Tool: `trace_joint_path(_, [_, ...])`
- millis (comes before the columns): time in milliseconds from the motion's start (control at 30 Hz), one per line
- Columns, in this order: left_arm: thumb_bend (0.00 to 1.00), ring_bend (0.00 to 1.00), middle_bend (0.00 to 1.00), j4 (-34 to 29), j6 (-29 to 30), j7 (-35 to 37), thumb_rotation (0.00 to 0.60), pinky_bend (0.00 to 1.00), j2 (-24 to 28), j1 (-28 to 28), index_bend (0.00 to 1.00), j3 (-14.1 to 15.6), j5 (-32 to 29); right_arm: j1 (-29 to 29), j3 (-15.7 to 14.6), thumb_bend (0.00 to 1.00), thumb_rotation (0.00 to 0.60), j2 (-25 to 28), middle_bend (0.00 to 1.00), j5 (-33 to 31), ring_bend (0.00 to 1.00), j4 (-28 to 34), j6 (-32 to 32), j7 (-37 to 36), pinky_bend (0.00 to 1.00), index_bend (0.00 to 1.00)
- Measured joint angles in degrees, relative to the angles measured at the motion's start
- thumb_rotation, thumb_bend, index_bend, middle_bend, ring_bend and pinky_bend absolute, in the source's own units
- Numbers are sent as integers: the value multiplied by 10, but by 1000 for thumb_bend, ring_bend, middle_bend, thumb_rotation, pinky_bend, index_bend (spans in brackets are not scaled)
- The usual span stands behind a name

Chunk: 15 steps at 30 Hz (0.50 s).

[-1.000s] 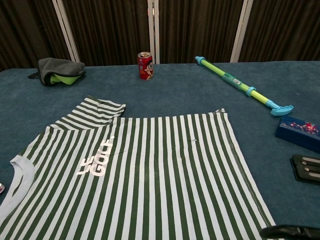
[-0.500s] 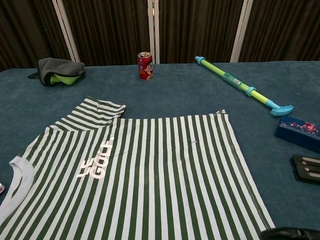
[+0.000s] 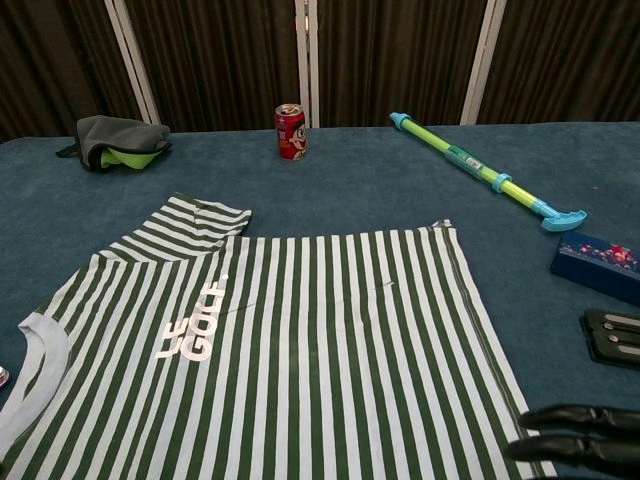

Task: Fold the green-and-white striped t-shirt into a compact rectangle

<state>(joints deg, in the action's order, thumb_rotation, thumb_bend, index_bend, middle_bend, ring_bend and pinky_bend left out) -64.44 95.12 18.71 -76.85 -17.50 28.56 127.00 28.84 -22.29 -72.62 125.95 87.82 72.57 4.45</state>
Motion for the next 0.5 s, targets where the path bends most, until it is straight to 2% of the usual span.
trace_joint_path(333, [609, 0, 0, -35, -13, -1, 600, 0, 5, -9, 866, -58, -69, -2, 33, 455, 600, 2, 110, -40, 0, -11, 14, -18, 0, 750])
trace_joint_path(500, [609, 0, 0, -60, -45, 4, 600, 0, 10, -24, 868, -94, -119, -1, 57, 455, 600, 5, 109, -69, 0, -19, 21, -34, 0, 750])
